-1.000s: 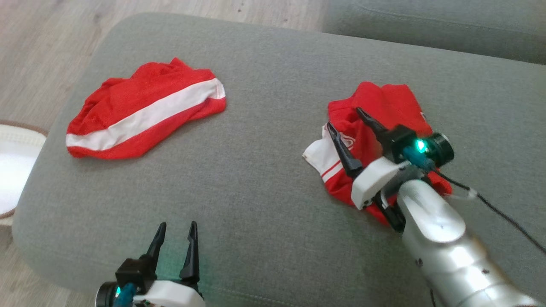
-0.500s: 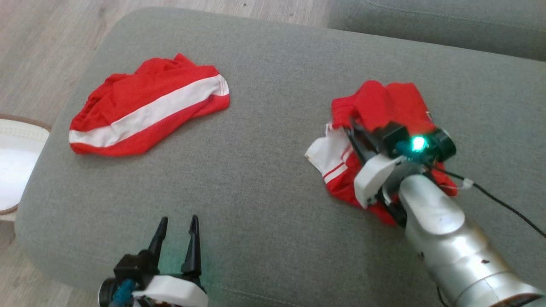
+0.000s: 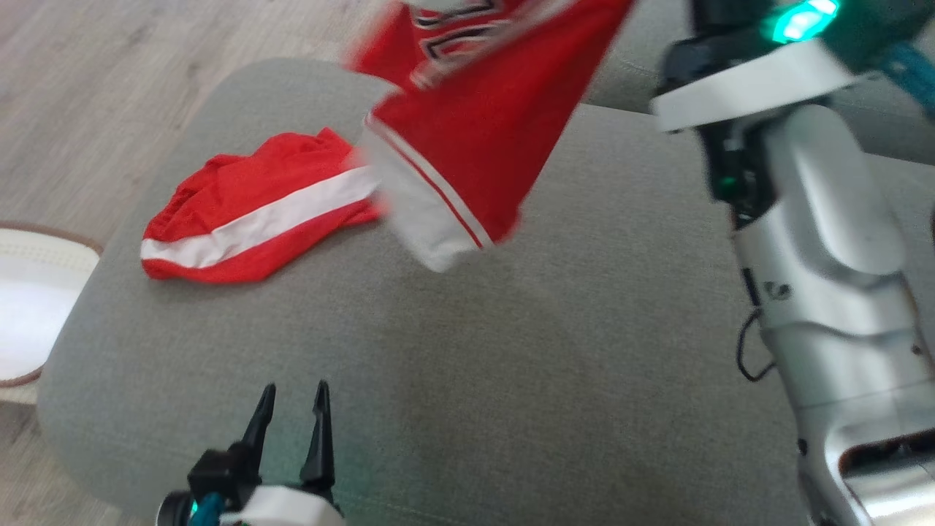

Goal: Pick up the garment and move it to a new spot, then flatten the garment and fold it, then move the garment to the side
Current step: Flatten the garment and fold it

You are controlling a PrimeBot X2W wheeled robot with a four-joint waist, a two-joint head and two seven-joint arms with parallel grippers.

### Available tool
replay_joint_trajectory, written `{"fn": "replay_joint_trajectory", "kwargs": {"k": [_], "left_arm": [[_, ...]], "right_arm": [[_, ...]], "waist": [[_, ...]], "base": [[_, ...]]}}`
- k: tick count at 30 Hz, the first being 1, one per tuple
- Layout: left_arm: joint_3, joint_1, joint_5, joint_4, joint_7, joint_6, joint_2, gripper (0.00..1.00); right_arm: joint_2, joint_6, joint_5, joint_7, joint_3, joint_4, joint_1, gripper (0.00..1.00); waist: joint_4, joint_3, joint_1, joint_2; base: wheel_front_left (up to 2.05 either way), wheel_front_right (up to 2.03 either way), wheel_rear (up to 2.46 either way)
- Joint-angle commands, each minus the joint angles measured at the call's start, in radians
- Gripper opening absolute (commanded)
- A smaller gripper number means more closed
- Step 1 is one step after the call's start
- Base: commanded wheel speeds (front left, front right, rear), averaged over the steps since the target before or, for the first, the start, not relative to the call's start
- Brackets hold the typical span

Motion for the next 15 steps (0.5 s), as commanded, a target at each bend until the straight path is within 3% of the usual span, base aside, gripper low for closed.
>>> {"fn": "replay_joint_trajectory", "kwargs": {"k": [1, 6, 7, 8, 11, 15], "left_arm": [[0.041, -0.006, 0.007, -0.027, -0.008, 0.002, 0.002, 1.00], [0.047, 0.011, -0.003, -0.033, -0.008, 0.001, 0.002, 1.00], [0.042, 0.010, -0.006, -0.034, -0.008, 0.000, 0.002, 1.00], [0.037, 0.007, -0.008, -0.034, -0.008, -0.001, 0.002, 1.00], [0.026, -0.005, -0.012, -0.034, -0.008, -0.001, 0.002, 1.00], [0.025, -0.019, -0.005, -0.032, -0.008, -0.003, 0.002, 1.00]], "right_arm": [[0.013, -0.001, -0.013, -0.006, -0.047, 0.002, 0.009, 0.00], [0.001, -0.001, -0.134, -0.006, -0.260, 0.157, 0.133, 0.00], [-0.012, -0.001, -0.159, -0.006, -0.301, 0.203, 0.168, 0.38], [-0.028, -0.001, -0.184, -0.006, -0.345, 0.249, 0.204, 1.00], [-0.068, -0.001, -0.257, -0.006, -0.471, 0.345, 0.309, 1.00], [-0.054, -0.001, -0.323, -0.006, -0.573, 0.340, 0.415, 1.00]], "waist": [[-0.011, -0.004, 0.0002, 0.0000], [-0.047, 0.013, 0.0002, 0.0000], [-0.053, 0.021, 0.0002, 0.0000], [-0.059, 0.029, 0.0002, 0.0000], [-0.075, 0.050, 0.0002, 0.0000], [-0.103, 0.068, 0.0002, 0.0000]], "base": [[0.00, 0.00, 0.00], [0.00, 0.00, 0.00], [0.00, 0.00, 0.00], [0.00, 0.00, 0.00], [0.00, 0.00, 0.00], [0.00, 0.00, 0.00]]}}
